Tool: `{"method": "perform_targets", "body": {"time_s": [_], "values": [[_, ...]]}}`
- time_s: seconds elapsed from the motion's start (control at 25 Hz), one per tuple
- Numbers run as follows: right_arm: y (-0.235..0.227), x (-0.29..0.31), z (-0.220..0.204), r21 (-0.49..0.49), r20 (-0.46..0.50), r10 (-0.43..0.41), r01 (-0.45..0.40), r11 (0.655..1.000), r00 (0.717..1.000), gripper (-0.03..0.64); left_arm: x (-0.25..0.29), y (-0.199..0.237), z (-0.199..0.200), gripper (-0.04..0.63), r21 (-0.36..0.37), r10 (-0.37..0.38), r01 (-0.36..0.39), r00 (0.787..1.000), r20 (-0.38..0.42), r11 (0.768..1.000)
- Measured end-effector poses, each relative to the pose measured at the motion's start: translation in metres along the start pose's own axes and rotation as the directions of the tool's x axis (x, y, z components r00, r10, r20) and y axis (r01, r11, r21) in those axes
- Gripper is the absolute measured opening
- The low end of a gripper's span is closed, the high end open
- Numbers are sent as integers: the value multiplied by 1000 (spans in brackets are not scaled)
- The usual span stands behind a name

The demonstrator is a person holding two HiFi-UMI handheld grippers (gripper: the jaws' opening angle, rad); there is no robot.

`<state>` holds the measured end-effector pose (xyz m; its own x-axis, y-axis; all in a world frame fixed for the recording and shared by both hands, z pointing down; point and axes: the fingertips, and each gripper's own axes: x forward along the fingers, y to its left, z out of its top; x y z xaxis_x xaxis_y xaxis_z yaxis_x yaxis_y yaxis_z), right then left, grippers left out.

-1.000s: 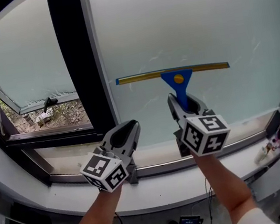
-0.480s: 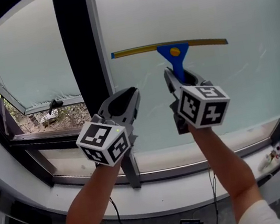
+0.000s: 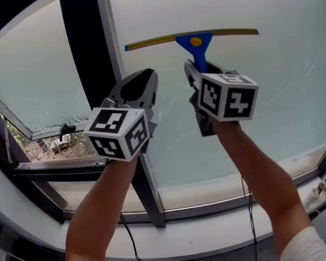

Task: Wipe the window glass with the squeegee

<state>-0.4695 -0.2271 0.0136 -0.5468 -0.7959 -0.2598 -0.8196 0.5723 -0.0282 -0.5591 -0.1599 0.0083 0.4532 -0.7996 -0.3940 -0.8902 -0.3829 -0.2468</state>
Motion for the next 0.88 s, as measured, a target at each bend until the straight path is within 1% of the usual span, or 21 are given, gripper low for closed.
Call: {"method": "perform_targets", "body": {"time_s": [0.24,0.4,0.68,0.88], "values": [[-11,29,20,-4,5,-23,23,1000,1000,123,22,14,16,48,54,7,-7,1000,-3,998],[-17,50,33,30,9,-22,22,999,1000,123,35,24,22,48,61,17,-17,1000,0,998],[-20,82,59,38,18,-28,27,999,999,123,50,34,37,48,98,26,-26,1000,4,995],[-16,100,73,0,28,-26,26,1000,999,123,58,41,45,48,120,39,-39,999,1,992]]}}
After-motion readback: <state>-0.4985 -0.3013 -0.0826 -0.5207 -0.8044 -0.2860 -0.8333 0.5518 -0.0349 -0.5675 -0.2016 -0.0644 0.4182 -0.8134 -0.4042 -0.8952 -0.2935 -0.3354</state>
